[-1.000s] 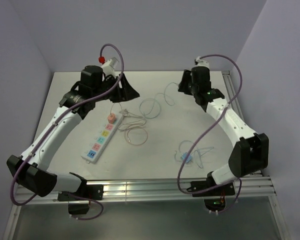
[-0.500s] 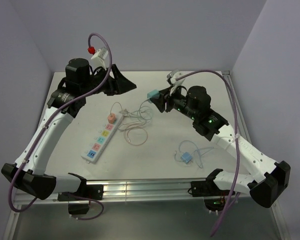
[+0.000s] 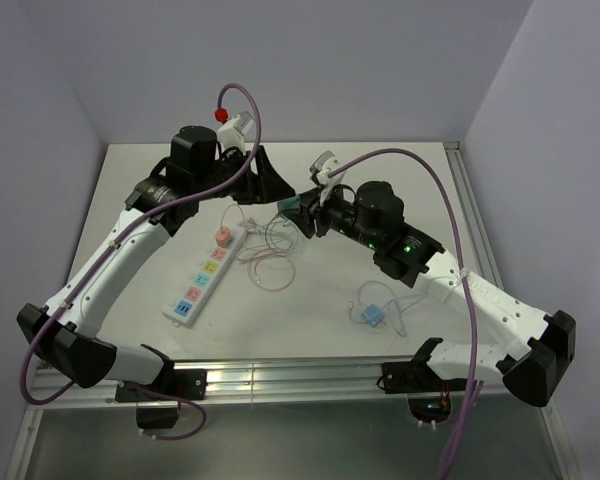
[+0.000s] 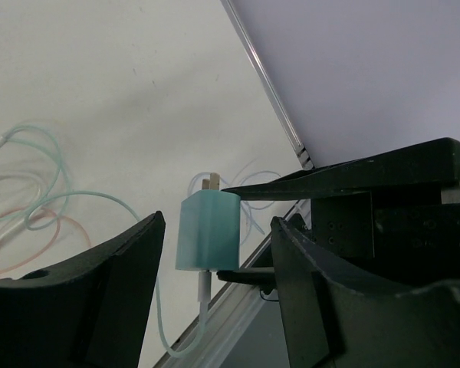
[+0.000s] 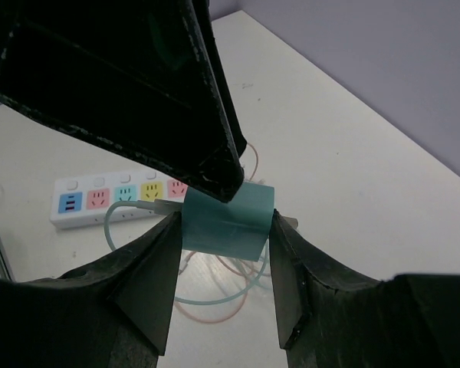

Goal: Insert the plug

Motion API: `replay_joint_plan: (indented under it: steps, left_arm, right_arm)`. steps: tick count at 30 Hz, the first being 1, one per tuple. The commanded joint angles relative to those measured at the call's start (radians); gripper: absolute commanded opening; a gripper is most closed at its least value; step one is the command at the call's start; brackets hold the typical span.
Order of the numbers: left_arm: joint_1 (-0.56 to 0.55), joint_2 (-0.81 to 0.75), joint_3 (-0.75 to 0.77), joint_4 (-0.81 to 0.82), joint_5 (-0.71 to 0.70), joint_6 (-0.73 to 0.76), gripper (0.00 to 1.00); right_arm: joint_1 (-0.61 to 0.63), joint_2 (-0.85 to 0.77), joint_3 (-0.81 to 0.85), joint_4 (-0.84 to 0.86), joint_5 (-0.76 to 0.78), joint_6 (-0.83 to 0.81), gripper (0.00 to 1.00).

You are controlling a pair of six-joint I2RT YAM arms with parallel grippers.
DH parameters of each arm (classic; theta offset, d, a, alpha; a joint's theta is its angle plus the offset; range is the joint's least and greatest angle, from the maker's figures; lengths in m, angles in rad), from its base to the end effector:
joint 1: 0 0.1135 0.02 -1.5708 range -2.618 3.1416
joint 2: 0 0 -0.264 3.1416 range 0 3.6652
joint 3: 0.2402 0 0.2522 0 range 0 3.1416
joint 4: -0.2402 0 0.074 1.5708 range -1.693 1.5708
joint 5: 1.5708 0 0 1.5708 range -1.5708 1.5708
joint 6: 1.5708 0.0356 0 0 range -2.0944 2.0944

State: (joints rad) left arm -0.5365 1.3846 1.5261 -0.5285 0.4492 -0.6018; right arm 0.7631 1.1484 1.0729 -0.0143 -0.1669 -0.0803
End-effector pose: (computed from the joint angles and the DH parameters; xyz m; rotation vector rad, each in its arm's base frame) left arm 0.2529 -0.1684 0.4268 0.2523 2.0964 -1.1578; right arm 0.1905 0.1904 0.3859 -0.8126 1.4946 0.6528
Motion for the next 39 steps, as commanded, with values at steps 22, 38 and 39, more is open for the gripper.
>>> replay_joint_plan:
  steps: [22,38,39]
  left_arm:
    - [-0.049,0.01,-0.009,-0.093,-0.064,0.068,0.51]
    - [-0.049,0.06,0.003,-0.14,-0.006,0.099,0.18]
    - [-0.048,0.062,0.003,-0.139,0.002,0.094,0.06]
  right_arm:
    - [0.048,0.013,0.061,0.04,0.09,-0.041,0.0]
    - [0.068,0.045,0.107,-0.006,0.106,-0.058,0.0]
    - [0.07,0.054,0.114,-0.013,0.112,-0.053,0.0]
